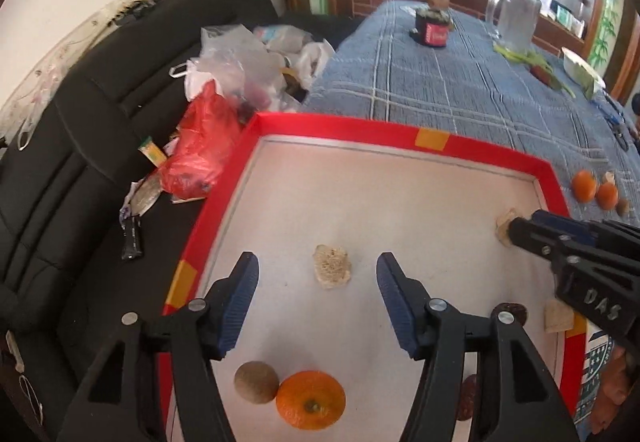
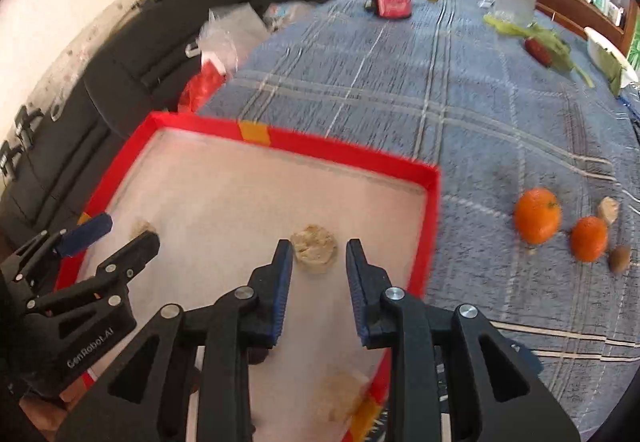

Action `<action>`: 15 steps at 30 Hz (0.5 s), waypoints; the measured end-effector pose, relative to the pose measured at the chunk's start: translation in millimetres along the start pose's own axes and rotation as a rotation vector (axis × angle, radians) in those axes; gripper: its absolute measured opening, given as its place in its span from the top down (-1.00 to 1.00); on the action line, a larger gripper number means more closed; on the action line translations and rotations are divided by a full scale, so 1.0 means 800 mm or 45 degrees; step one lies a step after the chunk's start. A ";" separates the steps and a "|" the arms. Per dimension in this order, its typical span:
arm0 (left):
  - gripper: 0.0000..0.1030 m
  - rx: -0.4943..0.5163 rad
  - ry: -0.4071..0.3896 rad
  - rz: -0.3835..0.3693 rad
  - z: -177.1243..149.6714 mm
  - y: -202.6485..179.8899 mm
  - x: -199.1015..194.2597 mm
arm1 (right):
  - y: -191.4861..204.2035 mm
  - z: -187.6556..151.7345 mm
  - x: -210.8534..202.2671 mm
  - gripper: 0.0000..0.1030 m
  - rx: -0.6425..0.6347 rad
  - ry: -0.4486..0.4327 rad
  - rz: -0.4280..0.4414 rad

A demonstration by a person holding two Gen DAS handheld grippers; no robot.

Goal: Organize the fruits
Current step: 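Carry both cake chunks over the tray and open both grippers, then grasp a mandarin with the right gripper while the left gripper grasps another mandarin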

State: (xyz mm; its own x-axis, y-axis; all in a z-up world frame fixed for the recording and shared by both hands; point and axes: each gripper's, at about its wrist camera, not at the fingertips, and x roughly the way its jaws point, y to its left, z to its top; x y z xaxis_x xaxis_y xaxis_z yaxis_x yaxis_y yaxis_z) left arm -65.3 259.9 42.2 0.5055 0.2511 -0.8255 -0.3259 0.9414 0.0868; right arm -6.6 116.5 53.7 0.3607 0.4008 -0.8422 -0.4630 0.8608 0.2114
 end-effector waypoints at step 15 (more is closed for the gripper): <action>-0.48 0.073 -0.109 -0.169 -0.006 -0.106 -0.062 | -0.141 -0.016 -0.095 0.09 0.160 -0.316 0.079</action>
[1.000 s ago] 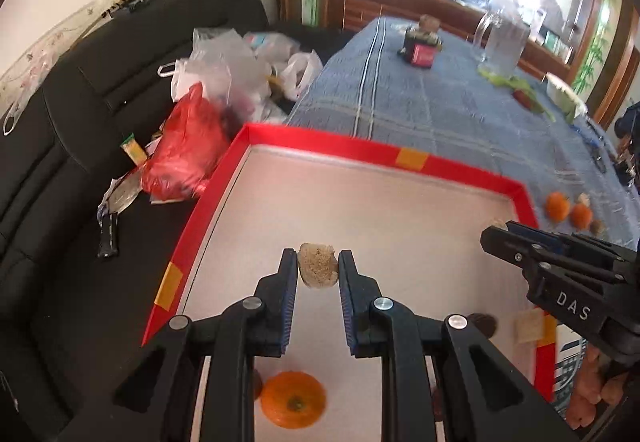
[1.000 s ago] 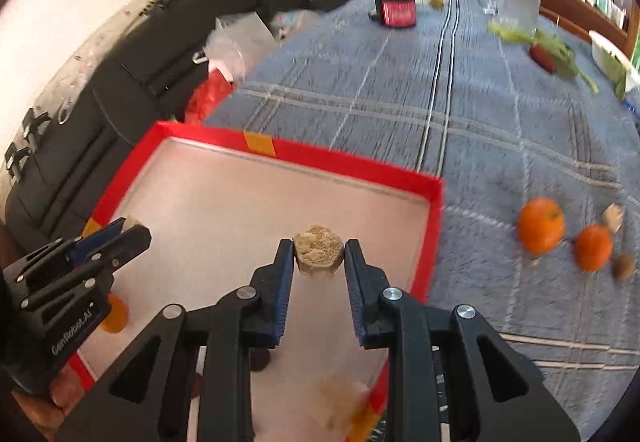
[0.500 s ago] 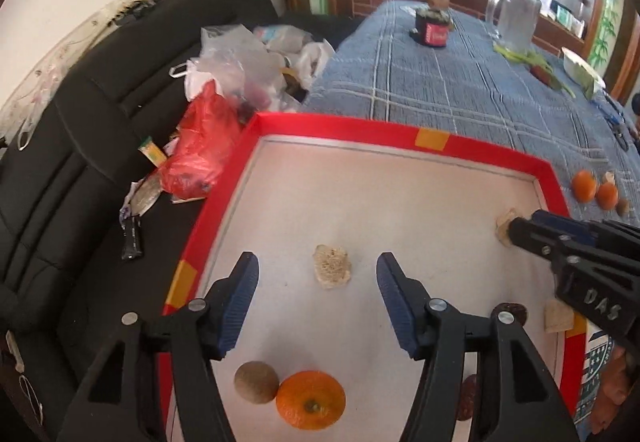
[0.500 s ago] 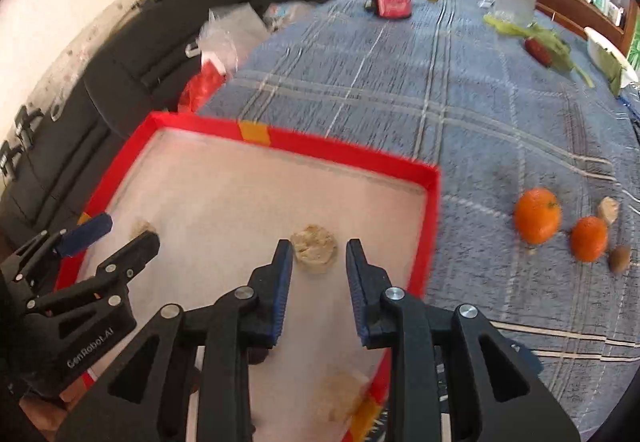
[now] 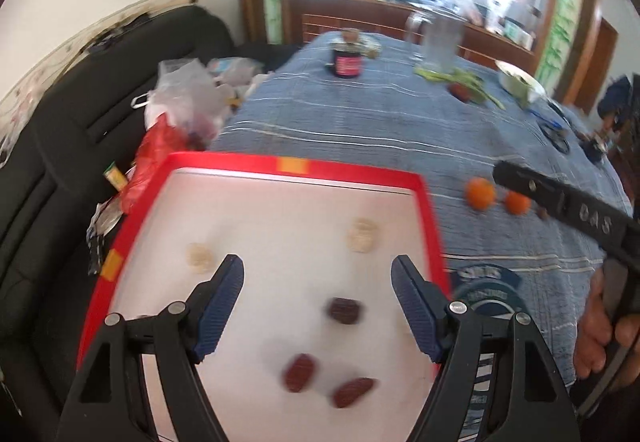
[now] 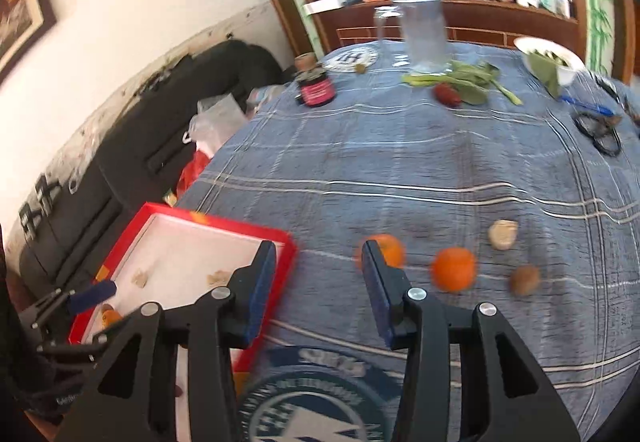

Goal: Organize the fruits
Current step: 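Grasp a mandarin with the right gripper while the left gripper grasps another mandarin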

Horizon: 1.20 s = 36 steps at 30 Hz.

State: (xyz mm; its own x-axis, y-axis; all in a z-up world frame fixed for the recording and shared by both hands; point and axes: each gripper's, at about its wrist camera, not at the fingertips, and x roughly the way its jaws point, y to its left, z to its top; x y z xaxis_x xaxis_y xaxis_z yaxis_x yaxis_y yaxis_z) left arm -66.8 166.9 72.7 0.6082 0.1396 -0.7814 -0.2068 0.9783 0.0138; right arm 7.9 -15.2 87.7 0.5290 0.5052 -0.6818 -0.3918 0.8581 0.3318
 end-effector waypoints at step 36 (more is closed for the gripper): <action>-0.48 0.241 0.052 -0.019 0.034 -0.127 0.065 | -0.118 -0.005 0.050 0.34 0.205 0.192 -0.021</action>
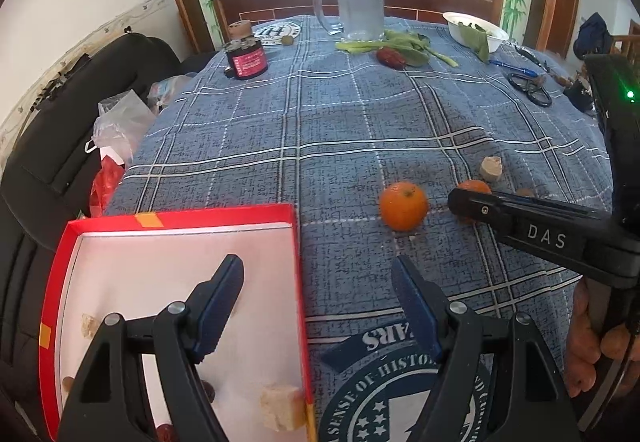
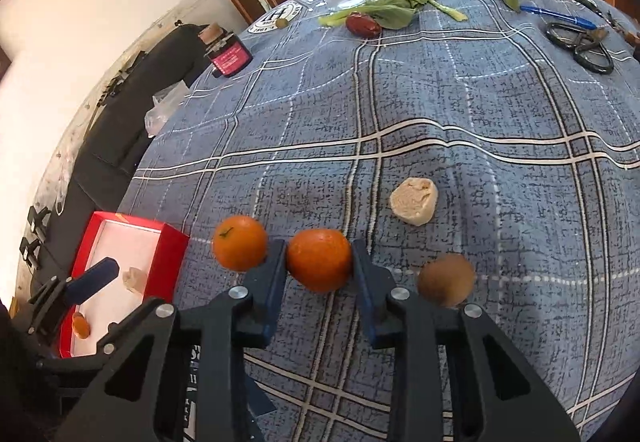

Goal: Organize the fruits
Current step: 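Grasp a mandarin with the right gripper while the left gripper grasps another mandarin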

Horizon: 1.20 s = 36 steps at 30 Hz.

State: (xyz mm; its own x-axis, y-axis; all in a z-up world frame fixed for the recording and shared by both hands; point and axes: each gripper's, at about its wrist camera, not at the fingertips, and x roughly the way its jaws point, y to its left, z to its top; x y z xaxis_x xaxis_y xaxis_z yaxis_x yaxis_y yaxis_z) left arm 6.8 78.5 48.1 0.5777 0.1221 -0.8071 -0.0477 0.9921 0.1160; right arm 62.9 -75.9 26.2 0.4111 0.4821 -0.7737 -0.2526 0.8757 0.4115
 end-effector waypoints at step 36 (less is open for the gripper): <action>0.33 0.046 -0.096 -0.100 0.028 -0.044 -0.005 | -0.019 0.009 -0.065 0.34 0.145 -0.263 0.023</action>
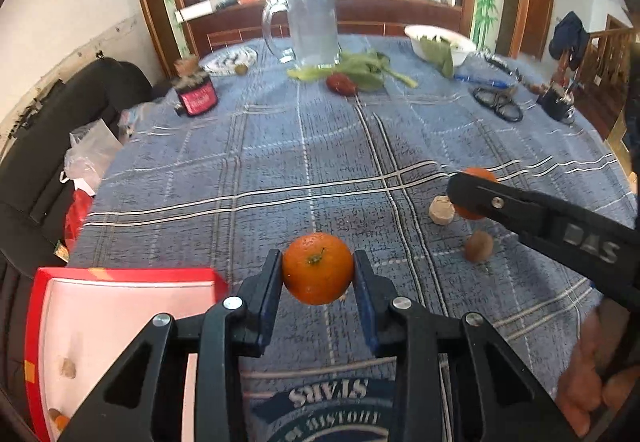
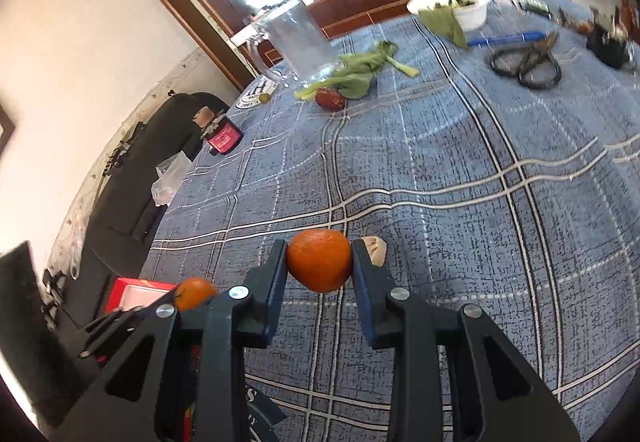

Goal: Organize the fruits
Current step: 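Grasp a mandarin with the right gripper while the left gripper grasps another mandarin, then carry both mandarins into the tray and open both grippers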

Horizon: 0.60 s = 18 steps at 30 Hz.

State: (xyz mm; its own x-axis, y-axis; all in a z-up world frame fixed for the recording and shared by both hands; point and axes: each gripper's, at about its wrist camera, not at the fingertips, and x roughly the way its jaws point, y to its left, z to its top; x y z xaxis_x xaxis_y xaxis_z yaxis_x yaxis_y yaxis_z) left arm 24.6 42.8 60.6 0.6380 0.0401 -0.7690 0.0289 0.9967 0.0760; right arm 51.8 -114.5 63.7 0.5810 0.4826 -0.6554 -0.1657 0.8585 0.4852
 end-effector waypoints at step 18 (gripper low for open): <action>0.34 -0.266 -0.076 0.182 -0.105 0.183 -0.109 | 0.157 -0.085 -0.011 0.34 -0.474 -0.026 0.132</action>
State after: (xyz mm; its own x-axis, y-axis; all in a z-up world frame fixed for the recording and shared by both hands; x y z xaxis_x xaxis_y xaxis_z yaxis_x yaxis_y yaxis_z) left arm -91.7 191.4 85.6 0.6687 0.1837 -0.7205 -0.2206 0.9744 0.0437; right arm -28.7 1.1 91.2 0.5609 0.5699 -0.6005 -0.5005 0.8112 0.3024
